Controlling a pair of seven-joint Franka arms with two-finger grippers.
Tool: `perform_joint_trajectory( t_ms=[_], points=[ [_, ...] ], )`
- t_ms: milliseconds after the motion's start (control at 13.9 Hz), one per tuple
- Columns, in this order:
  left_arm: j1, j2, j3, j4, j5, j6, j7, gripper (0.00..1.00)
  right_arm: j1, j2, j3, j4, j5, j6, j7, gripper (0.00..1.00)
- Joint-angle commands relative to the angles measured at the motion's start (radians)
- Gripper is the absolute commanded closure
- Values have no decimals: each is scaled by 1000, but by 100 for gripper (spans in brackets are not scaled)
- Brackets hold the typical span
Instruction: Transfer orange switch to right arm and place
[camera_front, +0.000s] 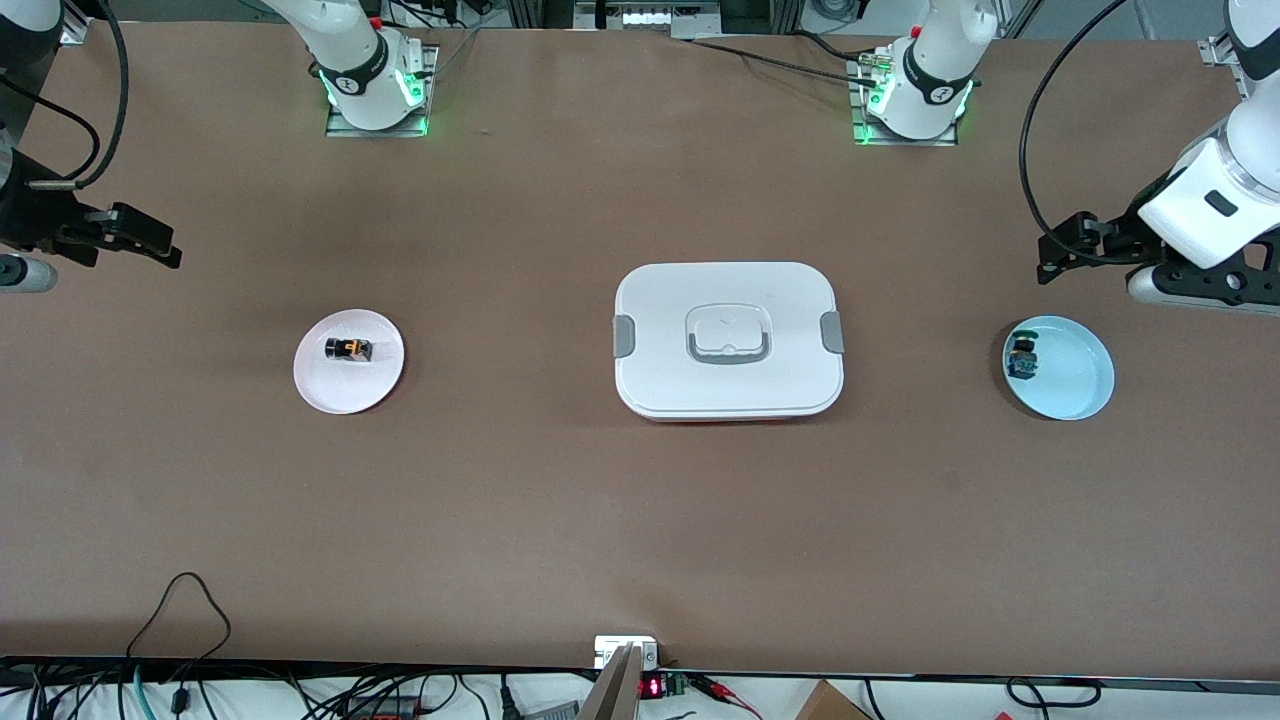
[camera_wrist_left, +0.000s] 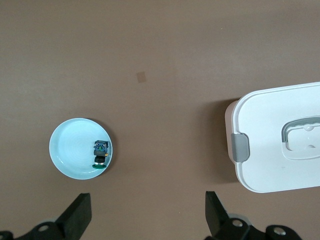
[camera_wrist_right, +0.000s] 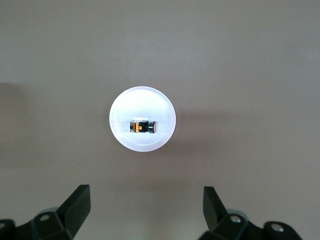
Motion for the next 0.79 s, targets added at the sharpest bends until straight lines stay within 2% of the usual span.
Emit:
perform_joint_trajectory(
  t_ms=[0,721],
  points=[
    [-5,-1,1,19,-3,-22,-13,0,-3,9,5,38,1,-22,-16,0],
    [-5,-1,1,22,-1,-22,-12,0,9,10,6,40,-13,-48,-16,0]
  ],
)
